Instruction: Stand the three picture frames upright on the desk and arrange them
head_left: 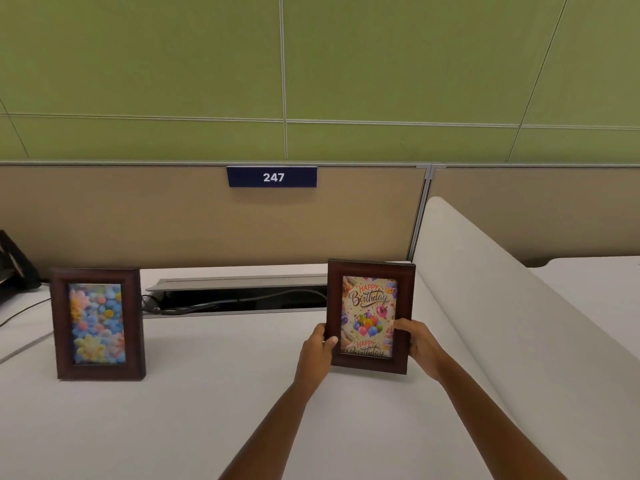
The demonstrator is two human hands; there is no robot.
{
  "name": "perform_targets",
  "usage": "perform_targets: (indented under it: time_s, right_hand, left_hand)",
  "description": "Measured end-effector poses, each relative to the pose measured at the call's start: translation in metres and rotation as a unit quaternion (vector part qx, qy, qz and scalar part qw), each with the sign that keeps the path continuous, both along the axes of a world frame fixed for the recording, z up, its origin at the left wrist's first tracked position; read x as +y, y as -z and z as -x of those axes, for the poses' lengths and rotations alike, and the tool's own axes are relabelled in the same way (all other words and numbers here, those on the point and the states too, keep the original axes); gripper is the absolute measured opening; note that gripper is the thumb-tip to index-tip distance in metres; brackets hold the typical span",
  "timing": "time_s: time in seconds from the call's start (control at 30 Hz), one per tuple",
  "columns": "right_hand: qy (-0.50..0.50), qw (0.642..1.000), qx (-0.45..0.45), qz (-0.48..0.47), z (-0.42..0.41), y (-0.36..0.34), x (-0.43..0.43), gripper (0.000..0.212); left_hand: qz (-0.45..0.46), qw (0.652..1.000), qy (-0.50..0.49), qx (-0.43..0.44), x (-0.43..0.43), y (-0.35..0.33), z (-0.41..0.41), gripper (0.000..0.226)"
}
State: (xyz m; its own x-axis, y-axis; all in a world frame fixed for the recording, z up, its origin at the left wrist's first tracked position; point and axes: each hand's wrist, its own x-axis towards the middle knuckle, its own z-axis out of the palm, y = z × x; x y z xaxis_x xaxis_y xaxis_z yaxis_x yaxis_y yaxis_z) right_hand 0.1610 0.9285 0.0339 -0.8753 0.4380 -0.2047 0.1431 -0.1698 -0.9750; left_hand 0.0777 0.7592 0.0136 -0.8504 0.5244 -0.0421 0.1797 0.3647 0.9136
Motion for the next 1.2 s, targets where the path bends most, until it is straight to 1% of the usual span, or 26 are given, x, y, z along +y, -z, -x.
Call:
perform_targets:
  time_s: [0.33,0.53,0.73,0.83,0.9,1.0,1.1,1.2]
  right_hand:
    - [0.019,1.000,-0.019,-0.001,0.016,0.012,0.027,0.024]
    - [0.024,0.999,-0.025,-0.003,0.017,0.018,0.030,0.016]
    - [0.022,0.999,-0.032,-0.023,0.016,0.019,0.029,0.017]
    - [0.015,0.998,-0.047,-0.032,0.009,0.027,0.026,0.023]
    - [0.017,0.998,-0.046,-0.036,0.003,0.034,0.024,0.031]
    - [0.030,0.997,-0.026,-0.063,-0.006,0.042,0.020,0.043]
    - [0.077,0.990,-0.027,-0.112,-0.016,0.044,0.012,0.054]
    - [0.171,0.975,-0.037,-0.135,-0.026,0.050,0.002,0.059]
  left_hand:
    - [0.008,1.000,-0.004,-0.006,0.027,0.010,0.013,0.033]
    - [0.014,1.000,-0.006,0.002,0.028,0.013,0.012,0.034]
    - [0.014,1.000,-0.019,0.001,0.028,0.015,0.007,0.035]
    - [0.019,1.000,-0.015,-0.012,0.025,0.018,0.003,0.035]
    - [0.014,1.000,-0.009,-0.016,0.022,0.023,-0.001,0.036]
    - [0.026,1.000,-0.011,0.009,0.016,0.031,-0.007,0.046]
    - [0.057,0.997,-0.020,0.055,0.006,0.038,-0.016,0.053]
    - [0.125,0.985,-0.038,0.116,-0.005,0.048,-0.024,0.052]
